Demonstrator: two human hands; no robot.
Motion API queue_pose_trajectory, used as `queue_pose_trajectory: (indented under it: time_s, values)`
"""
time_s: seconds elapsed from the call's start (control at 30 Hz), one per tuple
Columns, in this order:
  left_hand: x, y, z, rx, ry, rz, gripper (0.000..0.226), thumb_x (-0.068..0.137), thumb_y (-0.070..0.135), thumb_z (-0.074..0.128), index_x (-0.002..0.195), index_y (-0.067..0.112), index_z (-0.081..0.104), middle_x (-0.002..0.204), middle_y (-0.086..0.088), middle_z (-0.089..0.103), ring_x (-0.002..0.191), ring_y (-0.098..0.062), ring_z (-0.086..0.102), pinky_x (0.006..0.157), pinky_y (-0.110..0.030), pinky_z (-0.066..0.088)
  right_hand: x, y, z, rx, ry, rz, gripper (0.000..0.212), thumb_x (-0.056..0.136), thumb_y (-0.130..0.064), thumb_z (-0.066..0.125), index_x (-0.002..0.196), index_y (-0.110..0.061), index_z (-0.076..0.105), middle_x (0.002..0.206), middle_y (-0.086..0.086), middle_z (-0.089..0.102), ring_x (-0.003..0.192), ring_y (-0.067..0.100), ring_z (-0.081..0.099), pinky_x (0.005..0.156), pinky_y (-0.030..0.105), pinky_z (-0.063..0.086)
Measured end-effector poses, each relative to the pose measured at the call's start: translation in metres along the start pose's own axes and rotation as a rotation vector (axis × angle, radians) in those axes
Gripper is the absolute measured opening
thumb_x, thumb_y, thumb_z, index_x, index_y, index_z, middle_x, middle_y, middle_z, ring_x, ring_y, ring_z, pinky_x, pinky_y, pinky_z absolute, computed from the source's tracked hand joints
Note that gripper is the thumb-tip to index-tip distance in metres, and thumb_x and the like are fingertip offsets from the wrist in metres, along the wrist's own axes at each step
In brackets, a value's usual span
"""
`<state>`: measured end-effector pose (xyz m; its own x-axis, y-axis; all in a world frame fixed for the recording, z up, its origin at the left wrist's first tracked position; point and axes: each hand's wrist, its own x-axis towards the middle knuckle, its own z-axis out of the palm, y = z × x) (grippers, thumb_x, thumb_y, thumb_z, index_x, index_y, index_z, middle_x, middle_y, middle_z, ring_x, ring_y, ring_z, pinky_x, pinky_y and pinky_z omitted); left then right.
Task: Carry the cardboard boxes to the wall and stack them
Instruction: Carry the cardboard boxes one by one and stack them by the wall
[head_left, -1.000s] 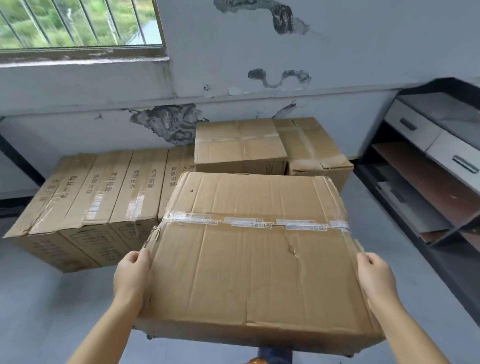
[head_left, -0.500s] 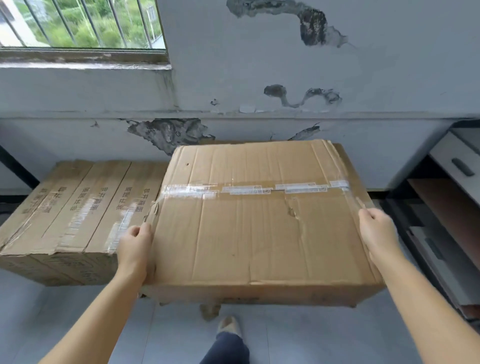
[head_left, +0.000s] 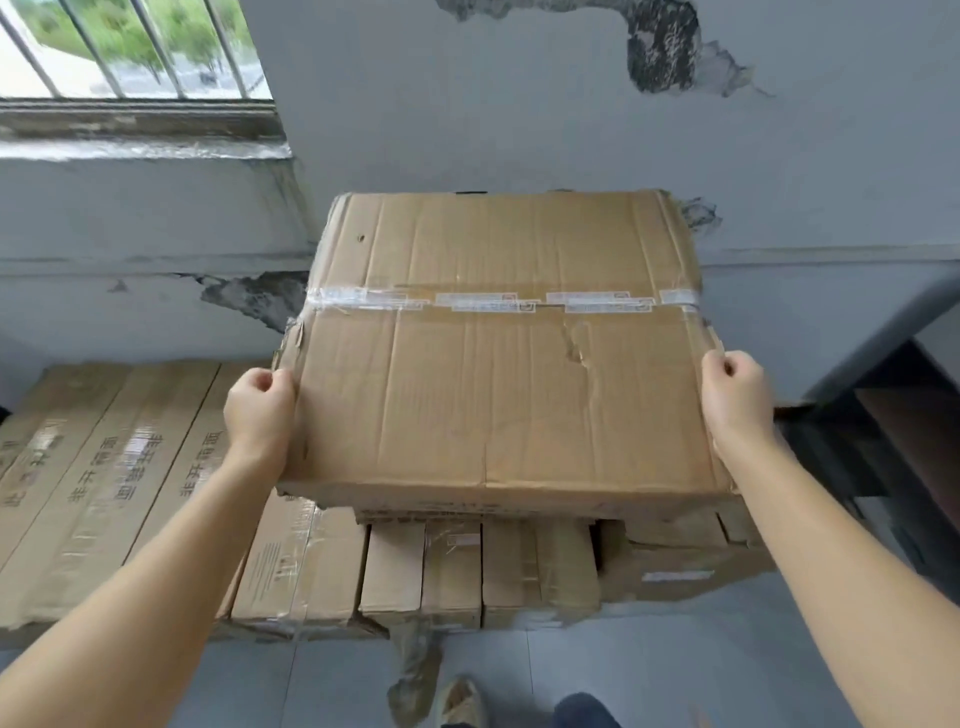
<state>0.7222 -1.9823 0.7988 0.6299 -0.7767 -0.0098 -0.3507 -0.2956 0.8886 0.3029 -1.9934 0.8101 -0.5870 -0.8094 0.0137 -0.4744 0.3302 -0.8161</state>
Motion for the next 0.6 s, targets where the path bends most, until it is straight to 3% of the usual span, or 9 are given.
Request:
queue_pose_trajectory:
  time_s: [0.2, 0.33, 0.43, 0.5, 0.6]
  values:
    - [0.037, -0.004, 0.055, 0.029, 0.036, -0.116, 0.029, 0.085, 0.015, 0.042, 0.058, 0.014, 0.032, 0.057, 0.000, 0.030, 0.055, -0.017, 0.026, 0.051, -0.034, 0.022, 0.074, 0.002, 0.058, -0.105, -0.073, -0.008, 0.027, 0.096, -0.023, 0.038, 0.072, -0.010, 0.044, 0.063, 0.001, 0.040, 0.057, 0.018, 0.035, 0.051, 0.030, 0.025]
    - [0.049, -0.016, 0.086, 0.079, 0.032, -0.188, 0.026, 0.084, 0.015, 0.042, 0.060, 0.015, 0.033, 0.058, 0.000, 0.031, 0.055, -0.016, 0.027, 0.052, -0.033, 0.022, 0.107, 0.019, 0.091, -0.143, -0.135, 0.019, 0.024, 0.097, -0.024, 0.038, 0.086, -0.007, 0.049, 0.067, 0.000, 0.042, 0.070, 0.024, 0.044, 0.057, 0.033, 0.031]
    - [0.058, -0.030, 0.104, 0.103, 0.025, -0.220, 0.015, 0.083, 0.017, 0.045, 0.069, 0.011, 0.046, 0.062, 0.001, 0.039, 0.057, -0.013, 0.034, 0.053, -0.031, 0.028, 0.117, 0.037, 0.108, -0.159, -0.163, 0.058, 0.024, 0.098, -0.028, 0.038, 0.088, -0.009, 0.051, 0.074, 0.003, 0.048, 0.077, 0.025, 0.048, 0.065, 0.032, 0.034]
    - [0.062, -0.040, 0.112, 0.122, 0.011, -0.233, 0.013, 0.084, 0.018, 0.046, 0.076, 0.010, 0.052, 0.064, 0.002, 0.044, 0.059, -0.011, 0.038, 0.055, -0.029, 0.032, 0.117, 0.050, 0.117, -0.170, -0.168, 0.081, 0.027, 0.098, -0.029, 0.037, 0.087, -0.009, 0.050, 0.071, 0.001, 0.047, 0.074, 0.026, 0.048, 0.065, 0.033, 0.036]
    - [0.069, -0.049, 0.122, 0.115, -0.012, -0.243, 0.019, 0.086, 0.019, 0.045, 0.067, 0.017, 0.045, 0.063, 0.002, 0.043, 0.057, -0.011, 0.037, 0.053, -0.028, 0.031, 0.118, 0.056, 0.124, -0.158, -0.169, 0.104, 0.026, 0.100, -0.028, 0.036, 0.089, -0.008, 0.048, 0.068, -0.004, 0.044, 0.062, 0.017, 0.043, 0.063, 0.031, 0.033]
